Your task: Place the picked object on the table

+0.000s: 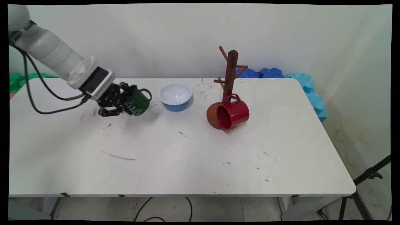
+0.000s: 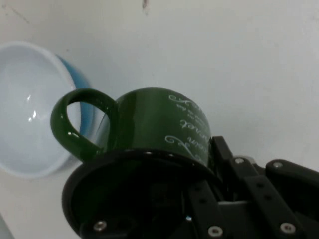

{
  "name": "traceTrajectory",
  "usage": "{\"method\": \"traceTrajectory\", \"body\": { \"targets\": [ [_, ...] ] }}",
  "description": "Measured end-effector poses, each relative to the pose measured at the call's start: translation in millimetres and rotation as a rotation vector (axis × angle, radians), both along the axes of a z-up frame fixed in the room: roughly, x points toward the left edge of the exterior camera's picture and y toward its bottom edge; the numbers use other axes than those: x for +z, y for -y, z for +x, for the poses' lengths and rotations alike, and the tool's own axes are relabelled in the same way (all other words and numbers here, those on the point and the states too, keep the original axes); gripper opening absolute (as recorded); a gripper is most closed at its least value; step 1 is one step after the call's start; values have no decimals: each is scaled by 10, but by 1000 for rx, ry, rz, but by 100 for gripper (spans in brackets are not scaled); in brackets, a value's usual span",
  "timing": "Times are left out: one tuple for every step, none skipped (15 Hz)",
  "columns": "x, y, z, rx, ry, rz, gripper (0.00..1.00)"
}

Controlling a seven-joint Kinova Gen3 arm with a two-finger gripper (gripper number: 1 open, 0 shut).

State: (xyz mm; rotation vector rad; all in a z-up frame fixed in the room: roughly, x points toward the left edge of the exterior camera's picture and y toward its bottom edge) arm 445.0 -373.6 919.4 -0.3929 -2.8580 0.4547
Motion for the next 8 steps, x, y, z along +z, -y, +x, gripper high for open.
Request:
{"method": "traceTrajectory", "body": {
  "targets": [
    [-41, 23, -39, -7, 7, 0, 0],
    [-74, 45, -76, -11, 13, 1, 0],
    [-115, 74, -122, -15, 20, 3, 0],
    [-158, 101, -168, -18, 26, 4, 0],
    [-201, 130, -217, -21, 32, 6, 0],
    [-238, 155, -260, -22, 36, 8, 0],
    [-278, 180, -306, -23, 41, 9, 0],
    [-310, 202, -347, -23, 45, 10, 0]
  ]
}}
